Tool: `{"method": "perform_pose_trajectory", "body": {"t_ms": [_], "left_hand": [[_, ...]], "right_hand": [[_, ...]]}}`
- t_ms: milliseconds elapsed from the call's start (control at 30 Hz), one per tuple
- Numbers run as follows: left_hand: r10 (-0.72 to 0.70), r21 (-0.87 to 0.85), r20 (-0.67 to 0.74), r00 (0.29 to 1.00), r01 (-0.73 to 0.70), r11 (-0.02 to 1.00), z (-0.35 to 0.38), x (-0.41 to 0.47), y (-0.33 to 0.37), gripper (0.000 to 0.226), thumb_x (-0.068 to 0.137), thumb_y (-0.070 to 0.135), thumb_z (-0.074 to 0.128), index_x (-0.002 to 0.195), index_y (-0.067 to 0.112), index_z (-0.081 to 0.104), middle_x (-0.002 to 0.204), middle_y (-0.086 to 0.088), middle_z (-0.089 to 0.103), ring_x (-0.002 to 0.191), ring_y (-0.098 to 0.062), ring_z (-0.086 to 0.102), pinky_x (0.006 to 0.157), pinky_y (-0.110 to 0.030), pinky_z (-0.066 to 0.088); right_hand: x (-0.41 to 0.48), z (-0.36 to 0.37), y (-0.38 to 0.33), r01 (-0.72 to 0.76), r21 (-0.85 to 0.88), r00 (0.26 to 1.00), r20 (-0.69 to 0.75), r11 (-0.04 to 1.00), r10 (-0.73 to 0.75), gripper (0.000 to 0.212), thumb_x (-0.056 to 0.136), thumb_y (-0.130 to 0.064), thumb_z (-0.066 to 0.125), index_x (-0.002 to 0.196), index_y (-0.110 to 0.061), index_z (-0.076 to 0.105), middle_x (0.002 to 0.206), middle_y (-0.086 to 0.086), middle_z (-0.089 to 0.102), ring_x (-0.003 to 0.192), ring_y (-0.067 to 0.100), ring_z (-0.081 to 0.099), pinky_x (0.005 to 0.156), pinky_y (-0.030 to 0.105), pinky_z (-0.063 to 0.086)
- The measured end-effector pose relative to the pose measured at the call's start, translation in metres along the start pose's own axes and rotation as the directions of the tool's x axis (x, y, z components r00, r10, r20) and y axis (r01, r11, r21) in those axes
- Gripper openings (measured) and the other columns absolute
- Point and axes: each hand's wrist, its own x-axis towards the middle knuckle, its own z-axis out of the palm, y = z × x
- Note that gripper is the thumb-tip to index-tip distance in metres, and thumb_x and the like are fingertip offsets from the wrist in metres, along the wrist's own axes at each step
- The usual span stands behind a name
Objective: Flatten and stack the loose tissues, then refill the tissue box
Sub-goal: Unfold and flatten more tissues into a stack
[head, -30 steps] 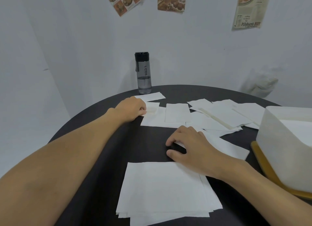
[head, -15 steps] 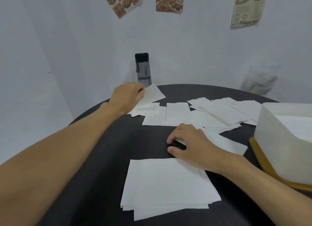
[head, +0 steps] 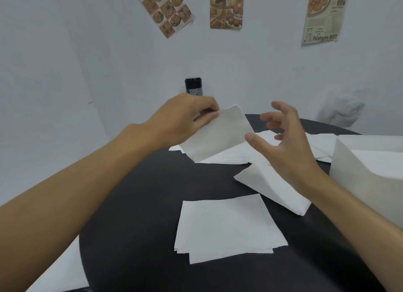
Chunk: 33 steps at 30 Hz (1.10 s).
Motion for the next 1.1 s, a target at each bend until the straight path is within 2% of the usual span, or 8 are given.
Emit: {"method": "perform_pose_trajectory", "body": {"t_ms": [133, 267, 367, 433, 567, 767, 967, 1100], "left_hand": [[0.059, 0.03, 0.124, 0.991, -0.064, 0.998, -0.006, -0.006, 0.022, 0.015, 0.102, 0.024, 0.056, 0.104, 0.016, 0.07, 0.091, 0.006, 0.071, 0.081, -0.016, 0.064, 0.077, -0.04, 0.052], [0.015, -0.075, 0.158, 0.987, -0.004, 0.997, -0.005, -0.017, 0.033, 0.011, 0.099, 0.018, 0.061, 0.102, 0.012, 0.07, 0.086, 0.009, 0.069, 0.08, -0.004, 0.06, 0.071, -0.019, 0.047], [-0.135, -0.205, 0.209, 0.969, 0.178, 0.962, -0.002, -0.029, 0.032, 0.017, 0.095, 0.023, 0.067, 0.112, 0.019, 0.065, 0.085, 0.008, 0.069, 0.078, -0.002, 0.061, 0.073, -0.017, 0.046], [-0.221, -0.313, 0.262, 0.939, 0.3, 0.901, 0.0, -0.038, 0.029, 0.026, 0.092, 0.023, 0.072, 0.115, 0.024, 0.06, 0.085, 0.006, 0.073, 0.084, -0.016, 0.067, 0.082, -0.033, 0.054], [-0.283, -0.423, 0.416, 0.864, 0.459, 0.781, 0.003, -0.054, 0.028, 0.023, 0.09, 0.019, 0.074, 0.108, 0.025, 0.061, 0.085, 0.002, 0.077, 0.078, -0.014, 0.066, 0.082, -0.037, 0.051], [-0.243, -0.372, 0.588, 0.772, 0.524, 0.766, 0.035, -0.075, 0.036, 0.016, 0.091, 0.017, 0.071, 0.106, 0.02, 0.064, 0.087, -0.003, 0.077, 0.077, -0.006, 0.064, 0.083, -0.029, 0.052], [-0.187, -0.373, 0.555, 0.811, 0.443, 0.815, 0.051, -0.087, 0.037, 0.014, 0.092, 0.016, 0.071, 0.105, 0.02, 0.069, 0.091, -0.002, 0.068, 0.073, -0.01, 0.057, 0.069, -0.018, 0.046], [-0.185, -0.315, 0.541, 0.821, 0.401, 0.86, 0.057, -0.097, 0.043, 0.023, 0.09, 0.039, 0.072, 0.112, 0.042, 0.065, 0.111, 0.019, 0.057, 0.104, -0.001, 0.054, 0.084, -0.011, 0.041]], "right_hand": [[-0.003, 0.001, -0.012, 0.073, 0.005, 0.996, 0.043, 0.997, -0.073, 0.046, 0.086, -0.026, 0.076, 0.126, -0.027, 0.053, 0.099, -0.013, 0.067, 0.093, 0.003, 0.058, 0.075, 0.008, 0.039], [-0.005, 0.003, -0.018, 0.038, 0.055, 0.99, 0.137, 0.998, -0.045, 0.009, 0.09, -0.008, 0.069, 0.094, -0.016, 0.069, 0.086, 0.002, 0.072, 0.081, 0.022, 0.068, 0.075, 0.033, 0.055], [-0.005, 0.001, -0.018, -0.064, 0.07, 0.978, 0.202, 0.995, 0.049, 0.005, 0.09, -0.004, 0.067, 0.089, -0.009, 0.069, 0.084, 0.01, 0.07, 0.073, 0.025, 0.064, 0.071, 0.037, 0.052], [-0.003, -0.002, -0.017, -0.176, 0.126, 0.947, 0.293, 0.976, 0.133, 0.008, 0.09, -0.002, 0.067, 0.096, -0.006, 0.068, 0.078, 0.012, 0.064, 0.072, 0.023, 0.059, 0.071, 0.037, 0.048], [-0.002, -0.013, -0.015, -0.421, 0.01, 0.74, 0.582, 0.907, 0.337, 0.033, 0.088, 0.0, 0.068, 0.115, -0.016, 0.058, 0.067, 0.004, 0.06, 0.061, 0.019, 0.058, 0.063, 0.025, 0.052], [-0.004, -0.015, -0.003, -0.029, -0.489, 0.558, 0.716, 0.872, 0.42, 0.039, 0.079, -0.028, 0.08, 0.111, -0.032, 0.058, 0.063, -0.012, 0.061, 0.063, 0.009, 0.054, 0.072, 0.028, 0.044], [-0.006, -0.011, 0.003, 0.103, -0.547, 0.523, 0.74, 0.831, 0.423, 0.045, 0.077, -0.036, 0.083, 0.114, -0.032, 0.059, 0.078, -0.013, 0.057, 0.061, 0.003, 0.051, 0.062, 0.021, 0.042], [-0.006, -0.01, 0.006, 0.096, -0.548, 0.512, 0.743, 0.831, 0.431, 0.044, 0.078, -0.036, 0.082, 0.115, -0.032, 0.059, 0.079, -0.012, 0.056, 0.061, 0.003, 0.05, 0.062, 0.021, 0.042]]}}
